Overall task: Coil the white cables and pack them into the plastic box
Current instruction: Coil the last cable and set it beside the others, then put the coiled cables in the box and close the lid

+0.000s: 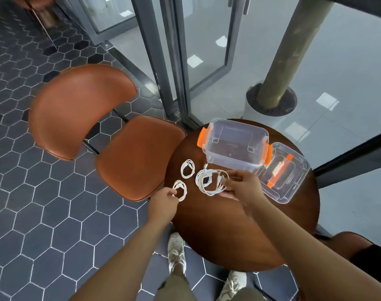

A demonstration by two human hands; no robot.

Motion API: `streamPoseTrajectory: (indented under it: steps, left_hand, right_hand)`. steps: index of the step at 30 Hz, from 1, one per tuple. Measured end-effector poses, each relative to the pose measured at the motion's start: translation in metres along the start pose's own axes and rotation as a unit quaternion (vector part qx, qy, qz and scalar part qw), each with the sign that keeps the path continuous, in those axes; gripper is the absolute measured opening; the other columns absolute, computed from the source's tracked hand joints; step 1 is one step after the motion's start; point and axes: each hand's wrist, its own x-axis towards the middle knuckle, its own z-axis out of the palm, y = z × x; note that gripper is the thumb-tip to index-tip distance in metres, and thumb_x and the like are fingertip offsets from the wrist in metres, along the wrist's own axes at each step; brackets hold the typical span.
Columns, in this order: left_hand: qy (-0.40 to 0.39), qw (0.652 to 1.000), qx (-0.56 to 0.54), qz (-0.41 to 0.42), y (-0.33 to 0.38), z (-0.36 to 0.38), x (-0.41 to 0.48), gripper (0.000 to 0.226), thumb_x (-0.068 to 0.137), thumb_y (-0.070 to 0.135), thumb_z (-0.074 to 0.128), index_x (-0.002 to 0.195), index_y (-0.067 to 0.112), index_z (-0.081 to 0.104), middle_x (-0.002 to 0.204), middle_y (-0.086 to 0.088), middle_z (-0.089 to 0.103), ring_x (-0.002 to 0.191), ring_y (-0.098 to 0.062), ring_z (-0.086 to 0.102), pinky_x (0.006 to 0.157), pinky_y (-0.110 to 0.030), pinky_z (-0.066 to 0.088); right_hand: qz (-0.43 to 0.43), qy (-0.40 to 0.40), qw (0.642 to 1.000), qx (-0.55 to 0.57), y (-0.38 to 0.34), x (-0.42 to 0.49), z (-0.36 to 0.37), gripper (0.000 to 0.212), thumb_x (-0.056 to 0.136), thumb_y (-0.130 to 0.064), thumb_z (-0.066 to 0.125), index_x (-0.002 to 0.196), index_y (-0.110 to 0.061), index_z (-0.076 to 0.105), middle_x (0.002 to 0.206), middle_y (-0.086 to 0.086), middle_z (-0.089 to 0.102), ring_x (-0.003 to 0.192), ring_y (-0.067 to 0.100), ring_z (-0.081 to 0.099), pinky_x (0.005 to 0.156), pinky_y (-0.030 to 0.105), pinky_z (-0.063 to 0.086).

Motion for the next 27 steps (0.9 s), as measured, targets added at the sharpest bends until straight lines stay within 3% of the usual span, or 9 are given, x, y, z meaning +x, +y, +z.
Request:
streamPoseTrajectory:
  steps: [4, 7, 11, 16, 27]
  left_hand:
    - [-0.013, 0.998, 0.057, -0.001, -0.006, 0.002, 0.033, 0.019, 0.084, 0.011, 0.058, 0.094, 0.025, 0.067, 0.093, 0.004, 0.069, 0.093, -0.021, 0.065, 0.076, -0.029, 0.044]
    - [-0.005, 0.995, 0.102, 0.001, -0.009, 0.008, 0.056, 0.021, 0.086, 0.014, 0.059, 0.105, 0.019, 0.069, 0.104, 0.000, 0.071, 0.101, -0.024, 0.065, 0.086, -0.034, 0.049]
    - [0.004, 0.986, 0.167, 0.011, -0.013, 0.019, 0.078, 0.032, 0.091, 0.021, 0.062, 0.120, 0.008, 0.063, 0.117, -0.011, 0.069, 0.111, -0.032, 0.062, 0.088, -0.036, 0.047]
    - [-0.024, 0.974, 0.225, -0.003, -0.027, 0.041, 0.096, 0.043, 0.089, 0.034, 0.066, 0.117, 0.002, 0.059, 0.117, -0.020, 0.065, 0.107, -0.038, 0.063, 0.086, -0.042, 0.050]
    - [0.020, 0.980, 0.196, -0.002, -0.045, 0.060, 0.113, 0.012, 0.085, 0.004, 0.060, 0.096, 0.002, 0.065, 0.095, -0.017, 0.070, 0.088, -0.036, 0.065, 0.067, -0.036, 0.044]
  right_hand:
    - [0.010, 0.020, 1.000, -0.006, 0.002, 0.019, 0.013, 0.013, 0.088, 0.007, 0.068, 0.099, 0.001, 0.070, 0.101, 0.022, 0.073, 0.085, 0.031, 0.077, 0.073, 0.042, 0.064]
    - [0.011, 0.028, 1.000, -0.005, 0.002, 0.032, 0.020, 0.013, 0.088, 0.007, 0.068, 0.100, 0.000, 0.070, 0.103, 0.021, 0.073, 0.087, 0.031, 0.076, 0.073, 0.041, 0.064]
    - [0.013, 0.036, 0.999, -0.002, 0.006, 0.049, 0.024, 0.012, 0.087, 0.006, 0.070, 0.096, -0.002, 0.070, 0.103, 0.023, 0.072, 0.088, 0.032, 0.075, 0.074, 0.043, 0.063]
    - [0.016, 0.043, 0.999, 0.008, 0.015, 0.061, 0.021, 0.013, 0.087, 0.006, 0.070, 0.097, -0.001, 0.070, 0.101, 0.023, 0.073, 0.089, 0.034, 0.075, 0.075, 0.044, 0.063]
    - [0.025, 0.045, 0.998, 0.035, 0.017, 0.067, 0.011, 0.016, 0.088, 0.004, 0.070, 0.103, 0.001, 0.069, 0.097, 0.019, 0.075, 0.088, 0.030, 0.076, 0.073, 0.040, 0.064]
